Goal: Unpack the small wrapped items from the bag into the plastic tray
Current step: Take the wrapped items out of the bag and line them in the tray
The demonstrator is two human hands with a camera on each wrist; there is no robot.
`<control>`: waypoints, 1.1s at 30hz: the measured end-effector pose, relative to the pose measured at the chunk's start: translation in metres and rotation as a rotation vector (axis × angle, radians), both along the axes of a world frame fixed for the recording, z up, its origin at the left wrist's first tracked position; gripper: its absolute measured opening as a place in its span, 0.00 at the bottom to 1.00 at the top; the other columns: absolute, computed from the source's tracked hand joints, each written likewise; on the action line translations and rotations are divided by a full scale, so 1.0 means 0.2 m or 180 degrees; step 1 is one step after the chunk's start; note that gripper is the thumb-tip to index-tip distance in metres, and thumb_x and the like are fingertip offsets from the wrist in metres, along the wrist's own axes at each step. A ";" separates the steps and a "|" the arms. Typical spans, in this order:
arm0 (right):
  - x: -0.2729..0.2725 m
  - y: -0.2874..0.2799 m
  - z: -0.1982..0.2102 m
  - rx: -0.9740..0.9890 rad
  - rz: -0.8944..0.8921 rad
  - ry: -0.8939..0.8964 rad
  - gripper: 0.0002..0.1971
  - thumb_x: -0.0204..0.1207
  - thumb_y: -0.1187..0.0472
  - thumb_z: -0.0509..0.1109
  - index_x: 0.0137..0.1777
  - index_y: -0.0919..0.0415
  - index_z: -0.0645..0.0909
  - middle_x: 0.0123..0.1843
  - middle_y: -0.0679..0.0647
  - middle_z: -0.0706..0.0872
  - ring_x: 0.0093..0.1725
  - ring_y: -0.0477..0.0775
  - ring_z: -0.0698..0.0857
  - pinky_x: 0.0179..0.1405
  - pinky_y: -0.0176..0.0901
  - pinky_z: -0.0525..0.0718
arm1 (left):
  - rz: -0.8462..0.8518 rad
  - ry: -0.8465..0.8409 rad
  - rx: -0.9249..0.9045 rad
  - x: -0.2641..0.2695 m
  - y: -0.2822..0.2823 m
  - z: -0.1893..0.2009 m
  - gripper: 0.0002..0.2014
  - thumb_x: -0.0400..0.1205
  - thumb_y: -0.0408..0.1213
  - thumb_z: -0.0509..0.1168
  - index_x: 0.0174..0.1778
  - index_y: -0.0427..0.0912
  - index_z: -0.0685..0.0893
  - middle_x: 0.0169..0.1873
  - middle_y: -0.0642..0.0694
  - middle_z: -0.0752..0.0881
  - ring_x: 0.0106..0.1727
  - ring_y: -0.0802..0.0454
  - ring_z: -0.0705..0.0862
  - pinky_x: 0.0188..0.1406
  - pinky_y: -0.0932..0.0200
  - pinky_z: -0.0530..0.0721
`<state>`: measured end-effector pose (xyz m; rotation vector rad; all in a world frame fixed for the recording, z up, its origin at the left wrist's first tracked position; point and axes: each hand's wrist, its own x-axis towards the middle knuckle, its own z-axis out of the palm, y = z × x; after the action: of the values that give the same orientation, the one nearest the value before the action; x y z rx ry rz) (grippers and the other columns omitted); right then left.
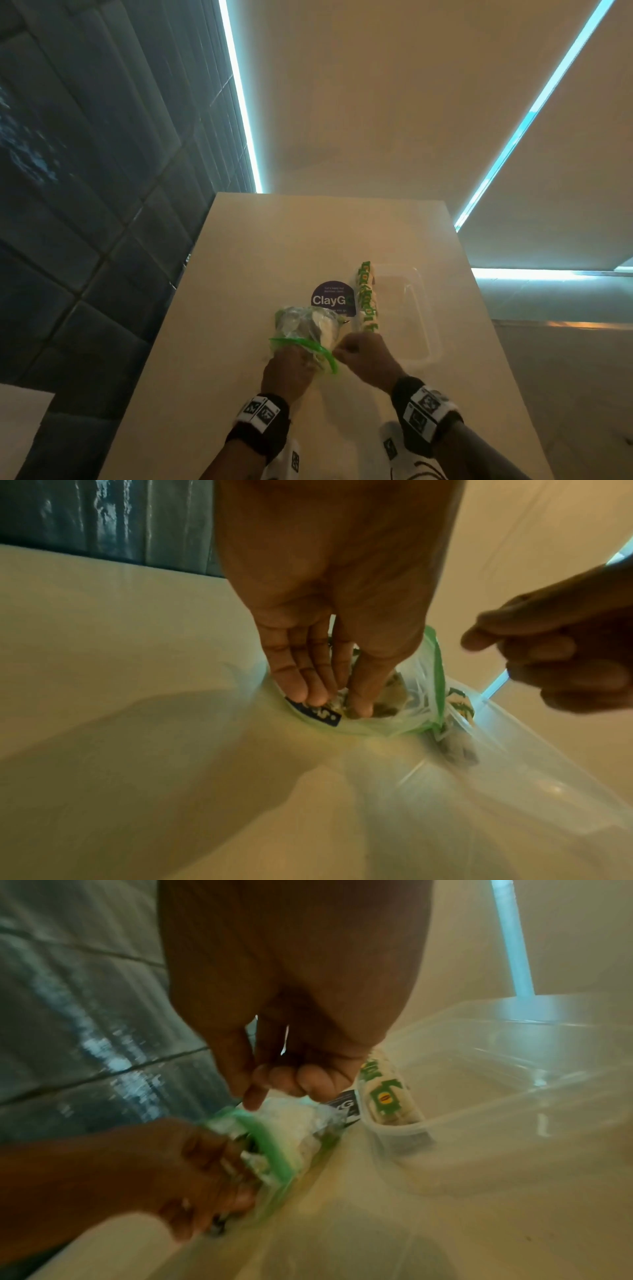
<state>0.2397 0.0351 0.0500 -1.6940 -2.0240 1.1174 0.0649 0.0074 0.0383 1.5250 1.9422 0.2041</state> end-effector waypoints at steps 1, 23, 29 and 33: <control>-0.03 -0.03 -0.03 -0.0088 0.0237 -0.0202 0.08 0.79 0.52 0.70 0.49 0.54 0.89 0.44 0.46 0.90 0.42 0.41 0.87 0.53 0.40 0.86 | 0.0005 -0.0054 -0.0035 0.01 0.00 -0.01 0.10 0.79 0.45 0.66 0.49 0.46 0.89 0.49 0.46 0.90 0.54 0.46 0.88 0.46 0.60 0.80; -0.05 -0.06 0.01 -0.1090 -0.0683 0.1112 0.06 0.76 0.63 0.75 0.48 0.66 0.89 0.33 0.49 0.83 0.28 0.39 0.78 0.26 0.27 0.75 | 0.0314 -0.2528 -0.0394 -0.05 -0.04 -0.03 0.16 0.78 0.30 0.72 0.62 0.44 0.86 0.56 0.44 0.90 0.50 0.52 0.88 0.40 0.62 0.86; -0.02 -0.08 0.04 -0.1721 -0.0967 0.2005 0.11 0.78 0.61 0.73 0.51 0.70 0.86 0.36 0.56 0.87 0.32 0.49 0.82 0.30 0.40 0.80 | 0.0976 -0.3024 -0.0287 -0.05 -0.06 -0.01 0.08 0.78 0.30 0.72 0.52 0.37 0.89 0.51 0.37 0.90 0.44 0.48 0.89 0.35 0.59 0.85; -0.01 -0.10 0.04 -0.1873 -0.0948 0.2257 0.14 0.75 0.67 0.75 0.55 0.78 0.83 0.40 0.62 0.87 0.33 0.52 0.83 0.32 0.42 0.81 | 0.1264 -0.3227 -0.0232 -0.04 -0.06 0.01 0.09 0.78 0.29 0.72 0.53 0.34 0.85 0.50 0.33 0.89 0.42 0.45 0.89 0.34 0.57 0.86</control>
<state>0.2374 0.0150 0.0579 -1.4311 -1.0326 1.9593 0.0565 -0.0048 0.0406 0.7037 1.3427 0.8731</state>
